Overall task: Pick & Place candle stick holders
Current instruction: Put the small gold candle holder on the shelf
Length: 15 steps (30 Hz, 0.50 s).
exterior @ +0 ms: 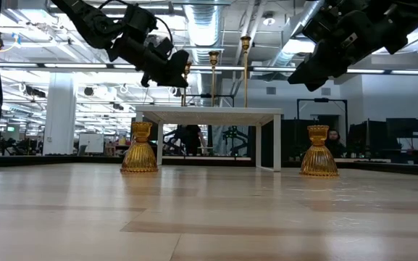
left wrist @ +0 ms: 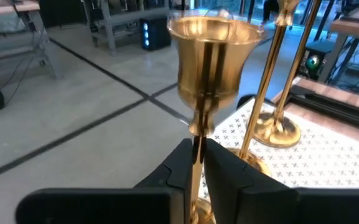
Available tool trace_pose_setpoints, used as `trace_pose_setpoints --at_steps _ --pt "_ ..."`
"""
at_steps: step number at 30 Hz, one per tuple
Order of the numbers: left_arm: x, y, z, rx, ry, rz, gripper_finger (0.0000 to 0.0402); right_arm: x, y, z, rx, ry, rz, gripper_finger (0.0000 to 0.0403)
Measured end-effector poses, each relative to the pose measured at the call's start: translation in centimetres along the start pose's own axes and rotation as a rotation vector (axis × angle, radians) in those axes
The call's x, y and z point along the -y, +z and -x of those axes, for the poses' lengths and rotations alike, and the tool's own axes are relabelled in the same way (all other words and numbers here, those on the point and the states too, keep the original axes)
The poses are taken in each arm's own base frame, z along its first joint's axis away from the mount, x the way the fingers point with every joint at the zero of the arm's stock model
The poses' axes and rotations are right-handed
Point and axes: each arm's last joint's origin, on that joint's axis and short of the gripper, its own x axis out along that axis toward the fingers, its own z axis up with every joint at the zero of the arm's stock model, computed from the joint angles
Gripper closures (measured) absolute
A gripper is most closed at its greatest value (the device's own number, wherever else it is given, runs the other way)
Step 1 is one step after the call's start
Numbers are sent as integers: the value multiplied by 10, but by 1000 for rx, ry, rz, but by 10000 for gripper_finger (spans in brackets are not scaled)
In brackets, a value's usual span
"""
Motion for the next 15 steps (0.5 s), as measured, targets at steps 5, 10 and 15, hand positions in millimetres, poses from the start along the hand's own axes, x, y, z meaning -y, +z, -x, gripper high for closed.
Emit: trace_pose_setpoints --at_steps 5,10,15 --pt "-1 -2 0 -6 22 -1 337 0 0 0 0 0 0 396" --pt "-2 -2 0 -5 61 -2 318 0 0 0 0 0 0 396" --pt "0 -1 0 -3 57 -4 304 0 0 0 -1 0 0 396"
